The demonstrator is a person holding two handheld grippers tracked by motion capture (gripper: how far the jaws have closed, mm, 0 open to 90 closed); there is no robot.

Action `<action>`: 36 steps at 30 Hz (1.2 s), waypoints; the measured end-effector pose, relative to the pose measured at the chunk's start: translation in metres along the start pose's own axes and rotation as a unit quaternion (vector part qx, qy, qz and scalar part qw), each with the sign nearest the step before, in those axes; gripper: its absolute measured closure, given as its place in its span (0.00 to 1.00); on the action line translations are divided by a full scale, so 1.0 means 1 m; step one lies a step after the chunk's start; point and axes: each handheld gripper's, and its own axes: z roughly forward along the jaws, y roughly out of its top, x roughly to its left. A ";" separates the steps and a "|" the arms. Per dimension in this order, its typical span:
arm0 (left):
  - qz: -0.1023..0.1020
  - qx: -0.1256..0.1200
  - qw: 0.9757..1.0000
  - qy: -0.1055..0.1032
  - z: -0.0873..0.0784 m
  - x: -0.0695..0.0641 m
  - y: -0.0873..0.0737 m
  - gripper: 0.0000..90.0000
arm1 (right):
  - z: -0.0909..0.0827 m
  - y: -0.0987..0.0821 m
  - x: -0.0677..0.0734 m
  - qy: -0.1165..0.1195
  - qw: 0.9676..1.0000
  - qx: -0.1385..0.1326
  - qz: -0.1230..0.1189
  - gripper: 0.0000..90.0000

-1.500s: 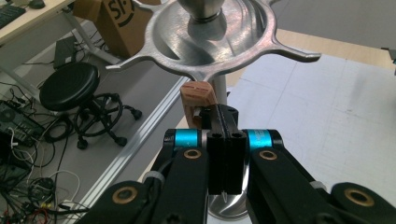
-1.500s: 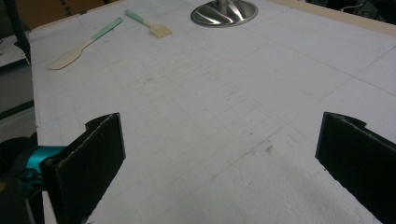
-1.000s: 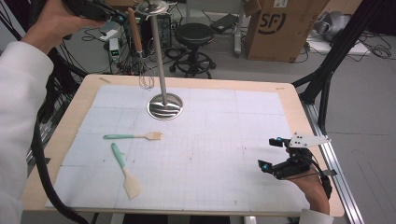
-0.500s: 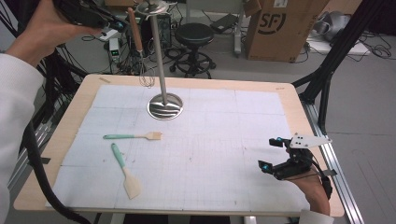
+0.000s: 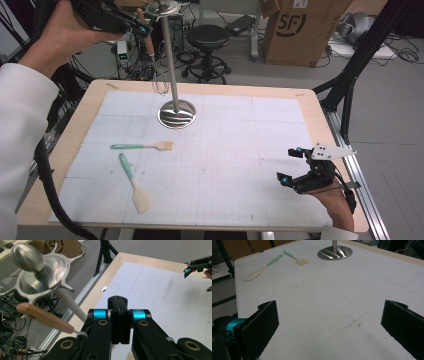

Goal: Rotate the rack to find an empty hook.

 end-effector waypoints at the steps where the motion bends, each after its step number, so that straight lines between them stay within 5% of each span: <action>1: -0.001 0.000 1.000 0.000 0.002 0.000 0.001 1.00 | 0.000 0.000 0.000 0.000 1.000 -0.001 -0.001 0.00; 13: -0.007 -0.002 1.000 0.001 0.024 0.012 0.011 1.00 | -0.002 -0.003 -0.001 0.002 1.000 -0.004 0.006 0.00; 36: -0.026 -0.001 1.000 -0.001 0.036 0.044 -0.002 1.00 | 0.009 -0.009 -0.005 0.005 1.000 0.020 0.013 0.00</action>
